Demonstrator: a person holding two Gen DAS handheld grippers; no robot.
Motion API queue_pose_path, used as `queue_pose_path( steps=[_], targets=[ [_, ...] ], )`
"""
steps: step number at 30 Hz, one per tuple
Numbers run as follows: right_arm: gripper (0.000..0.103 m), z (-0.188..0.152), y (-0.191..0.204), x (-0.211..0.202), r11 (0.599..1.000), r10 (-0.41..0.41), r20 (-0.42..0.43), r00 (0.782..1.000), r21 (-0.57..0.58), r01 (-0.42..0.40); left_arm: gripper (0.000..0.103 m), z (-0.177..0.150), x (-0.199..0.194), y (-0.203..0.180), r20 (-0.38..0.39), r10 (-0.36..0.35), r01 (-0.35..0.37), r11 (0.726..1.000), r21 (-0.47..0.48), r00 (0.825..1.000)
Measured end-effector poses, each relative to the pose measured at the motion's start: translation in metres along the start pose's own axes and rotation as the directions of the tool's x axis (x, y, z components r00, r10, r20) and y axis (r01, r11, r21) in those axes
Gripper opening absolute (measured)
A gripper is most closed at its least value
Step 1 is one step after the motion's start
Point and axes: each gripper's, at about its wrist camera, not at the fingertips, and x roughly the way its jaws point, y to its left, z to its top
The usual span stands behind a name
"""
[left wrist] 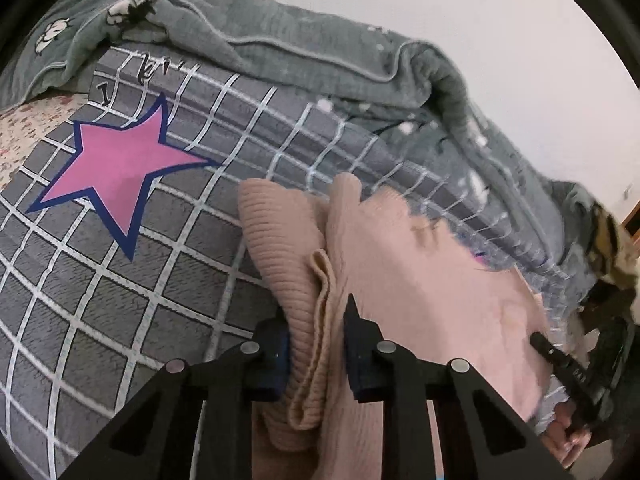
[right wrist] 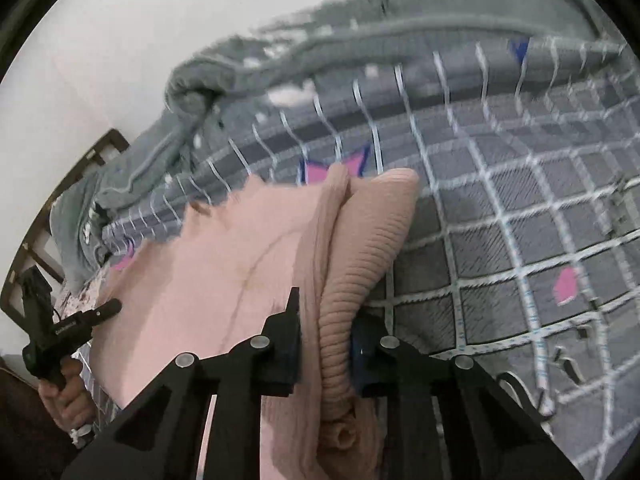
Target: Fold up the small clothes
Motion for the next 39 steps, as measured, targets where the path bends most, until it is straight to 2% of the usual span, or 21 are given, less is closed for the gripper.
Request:
queue_pose_path(
  steps=[6, 10, 16, 19, 21, 24, 26, 28, 31, 36, 39],
  targets=[
    [0.019, -0.003, 0.027, -0.052, 0.995, -0.027, 0.062, 0.998, -0.089, 0.033, 0.021, -0.011, -0.042, -0.03, 0.015, -0.016, 0.016, 0.998, 0.056, 1.0],
    [0.019, -0.016, 0.023, -0.09, 0.996, -0.023, 0.062, 0.998, -0.081, 0.028, 0.021, -0.033, -0.066, -0.04, 0.008, -0.017, 0.017, 0.998, 0.068, 1.0],
    [0.019, -0.068, 0.008, -0.142, 0.992, -0.024, 0.039, 0.999, -0.122, 0.028, 0.021, -0.088, -0.092, -0.038, -0.029, -0.057, 0.06, 0.995, 0.085, 0.998],
    [0.019, -0.09, -0.006, -0.139, 0.993, -0.037, 0.014, 0.999, -0.111, 0.039, 0.022, -0.109, -0.085, -0.03, -0.047, -0.024, 0.028, 0.996, 0.089, 0.999],
    [0.02, -0.103, -0.018, -0.123, 0.994, -0.08, -0.017, 0.997, -0.081, 0.079, 0.023, -0.118, -0.076, -0.026, -0.058, 0.019, -0.014, 0.996, 0.087, 0.998],
    [0.025, -0.115, -0.03, -0.11, 0.994, -0.103, -0.048, 0.993, -0.041, 0.102, 0.027, -0.122, -0.074, -0.022, -0.059, 0.036, -0.031, 0.996, 0.084, 0.998],
    [0.032, -0.119, -0.03, -0.117, 0.994, -0.106, -0.022, 0.994, -0.031, 0.105, 0.029, -0.123, -0.076, -0.022, -0.058, 0.054, -0.048, 0.995, 0.093, 0.997],
    [0.035, -0.123, -0.026, -0.129, 0.99, -0.13, 0.009, 0.991, -0.058, 0.13, 0.033, -0.125, -0.078, -0.023, -0.051, 0.07, -0.064, 0.991, 0.119, 0.996],
    [0.038, -0.129, -0.017, -0.138, 0.977, -0.175, 0.04, 0.984, -0.12, 0.178, 0.038, -0.13, -0.081, -0.023, -0.03, 0.086, -0.08, 0.985, 0.151, 0.996],
    [0.04, -0.134, 0.002, -0.15, 0.945, -0.23, 0.091, 0.969, -0.217, 0.244, 0.042, -0.139, -0.09, -0.02, 0.018, 0.079, -0.081, 0.985, 0.152, 0.997],
    [0.041, -0.139, 0.007, -0.16, 0.944, -0.233, 0.13, 0.964, -0.208, 0.257, 0.055, -0.148, -0.096, -0.022, 0.045, 0.069, -0.076, 0.983, 0.167, 0.997]
  ],
)
